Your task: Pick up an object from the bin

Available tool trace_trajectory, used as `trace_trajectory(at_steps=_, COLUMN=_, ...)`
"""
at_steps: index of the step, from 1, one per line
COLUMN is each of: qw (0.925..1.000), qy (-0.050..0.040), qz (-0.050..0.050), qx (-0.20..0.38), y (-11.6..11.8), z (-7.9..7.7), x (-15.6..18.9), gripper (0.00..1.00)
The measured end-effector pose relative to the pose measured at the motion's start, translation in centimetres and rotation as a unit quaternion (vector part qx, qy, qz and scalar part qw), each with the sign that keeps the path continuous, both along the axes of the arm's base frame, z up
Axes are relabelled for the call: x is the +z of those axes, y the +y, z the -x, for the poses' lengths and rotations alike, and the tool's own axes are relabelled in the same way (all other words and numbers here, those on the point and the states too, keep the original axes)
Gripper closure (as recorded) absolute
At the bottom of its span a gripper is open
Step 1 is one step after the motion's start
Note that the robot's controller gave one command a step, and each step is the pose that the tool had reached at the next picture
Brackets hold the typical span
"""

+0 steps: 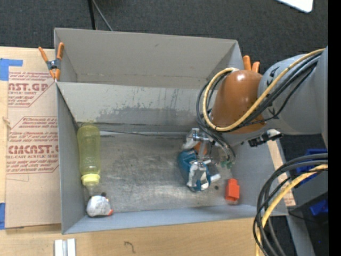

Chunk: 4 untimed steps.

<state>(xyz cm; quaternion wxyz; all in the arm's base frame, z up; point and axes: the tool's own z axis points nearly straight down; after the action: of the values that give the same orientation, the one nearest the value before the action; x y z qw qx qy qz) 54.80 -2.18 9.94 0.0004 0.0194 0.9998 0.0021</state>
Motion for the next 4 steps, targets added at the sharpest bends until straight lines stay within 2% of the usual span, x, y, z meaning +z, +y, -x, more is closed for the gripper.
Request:
trace_trajectory(at_steps=1, qw=0.998, qy=-0.0005, qz=0.001, qx=0.064, y=-2.8, z=0.1, x=0.2, gripper=0.0)
trace_trajectory(at_steps=2, qw=0.9883, qy=0.0248, qz=-0.017, qx=0.15, y=-6.0, z=-2.0, x=-1.4, gripper=0.0)
trace_trajectory(at_steps=3, qw=0.9878, qy=0.0215, qz=-0.013, qx=0.154, y=-7.6, z=-2.4, x=-1.4, gripper=0.0)
trace_trajectory(at_steps=4, qw=0.9639, qy=0.0168, qz=-0.007, qx=0.265, y=-8.6, z=-1.3, x=-2.0, gripper=1.0)
